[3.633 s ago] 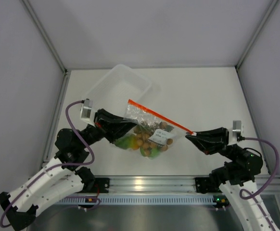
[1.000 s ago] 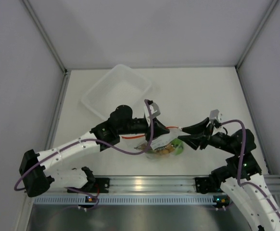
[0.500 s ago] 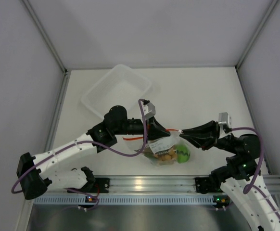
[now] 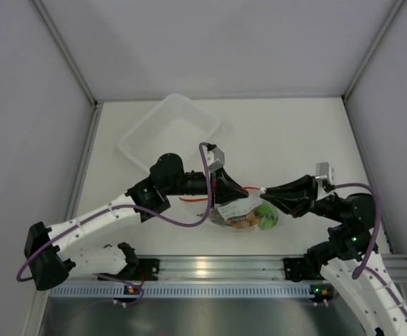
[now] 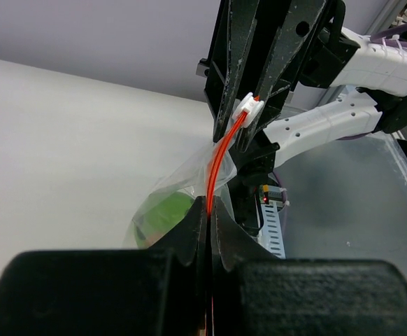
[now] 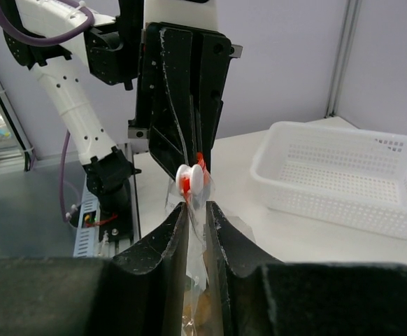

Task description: Open the zip-top bag and remove the fake food

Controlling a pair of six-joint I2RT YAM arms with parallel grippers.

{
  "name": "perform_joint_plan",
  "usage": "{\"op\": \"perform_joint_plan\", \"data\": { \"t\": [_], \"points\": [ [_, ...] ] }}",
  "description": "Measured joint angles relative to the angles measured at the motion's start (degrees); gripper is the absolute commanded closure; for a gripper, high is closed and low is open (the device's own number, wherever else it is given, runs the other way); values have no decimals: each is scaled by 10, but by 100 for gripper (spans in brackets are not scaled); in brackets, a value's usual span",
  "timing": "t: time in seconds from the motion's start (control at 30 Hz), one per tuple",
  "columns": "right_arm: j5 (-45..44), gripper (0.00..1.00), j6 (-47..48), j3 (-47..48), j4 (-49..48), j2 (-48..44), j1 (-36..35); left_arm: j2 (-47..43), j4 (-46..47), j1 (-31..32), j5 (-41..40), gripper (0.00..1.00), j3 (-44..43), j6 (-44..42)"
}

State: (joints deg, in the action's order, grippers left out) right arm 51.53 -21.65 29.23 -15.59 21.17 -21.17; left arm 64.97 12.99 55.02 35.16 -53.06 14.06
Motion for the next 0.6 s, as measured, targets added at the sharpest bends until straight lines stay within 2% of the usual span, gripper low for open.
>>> {"op": "perform_joint_plan", "data": {
  "t": [0.33, 0.53, 0.57, 0.6],
  "points": [
    [-2, 83, 16, 0, 10, 0, 0, 1, 3, 0, 13, 100, 0, 9],
    [-3, 96, 36, 2, 40, 8, 0, 6, 3, 0, 20, 100, 0, 11],
    [-4, 96, 38, 2, 45, 9, 0, 8, 3, 0, 21, 100, 0, 11],
    [-4, 90, 40, 2, 49, 9, 0, 9, 3, 0, 21, 100, 0, 11]
  ]
}}
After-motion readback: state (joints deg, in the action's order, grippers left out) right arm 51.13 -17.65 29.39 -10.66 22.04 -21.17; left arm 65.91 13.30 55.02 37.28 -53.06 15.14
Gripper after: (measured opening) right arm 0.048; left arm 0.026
